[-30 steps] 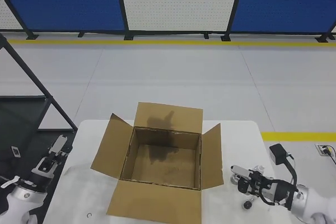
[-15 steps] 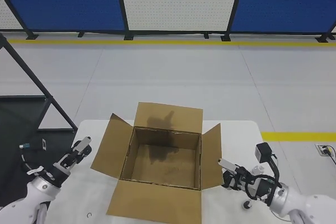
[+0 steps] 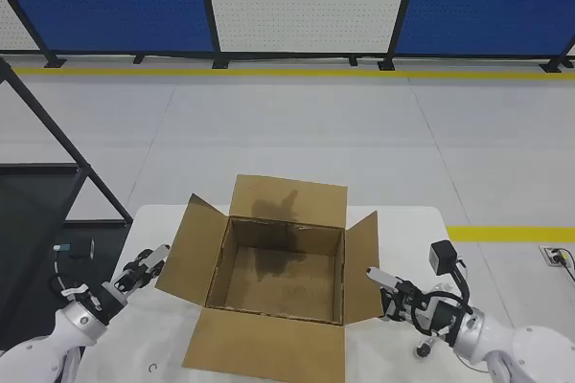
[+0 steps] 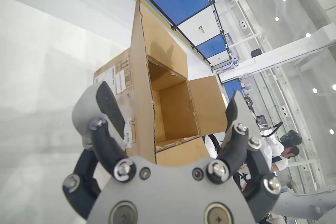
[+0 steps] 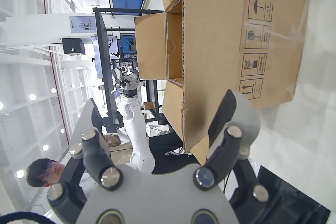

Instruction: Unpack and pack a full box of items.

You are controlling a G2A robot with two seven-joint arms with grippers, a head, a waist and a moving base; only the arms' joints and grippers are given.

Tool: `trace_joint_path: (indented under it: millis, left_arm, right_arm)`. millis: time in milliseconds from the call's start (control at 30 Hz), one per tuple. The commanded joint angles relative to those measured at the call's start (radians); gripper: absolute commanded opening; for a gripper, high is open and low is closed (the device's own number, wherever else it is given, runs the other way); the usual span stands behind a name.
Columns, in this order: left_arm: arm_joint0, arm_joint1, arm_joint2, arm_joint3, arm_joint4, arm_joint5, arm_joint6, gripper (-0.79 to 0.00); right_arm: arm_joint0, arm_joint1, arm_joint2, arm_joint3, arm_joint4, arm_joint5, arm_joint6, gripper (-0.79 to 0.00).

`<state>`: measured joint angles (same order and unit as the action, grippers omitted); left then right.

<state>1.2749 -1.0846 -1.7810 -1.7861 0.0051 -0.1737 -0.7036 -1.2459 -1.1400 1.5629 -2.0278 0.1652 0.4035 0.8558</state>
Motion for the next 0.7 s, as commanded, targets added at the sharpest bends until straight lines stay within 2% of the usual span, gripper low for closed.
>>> trace_joint_path:
  millis: [0,333,667]
  left_arm:
    - [0.004,0.0,0.016,-0.01,0.013,0.006,0.016,0.0]
    - [-0.005,0.003,0.05,-0.027,0.026,0.019,0.04,0.0]
    - [0.008,0.004,0.027,-0.038,-0.015,0.007,0.108,0.0]
  right_arm:
    - [0.002,-0.001,-0.022,-0.002,-0.01,0.0,-0.033,0.0]
    - [0.027,-0.001,-0.064,0.003,0.006,-0.005,-0.099,0.0]
    - [-0.052,0.016,0.045,-0.055,-0.034,0.026,-0.14,0.0]
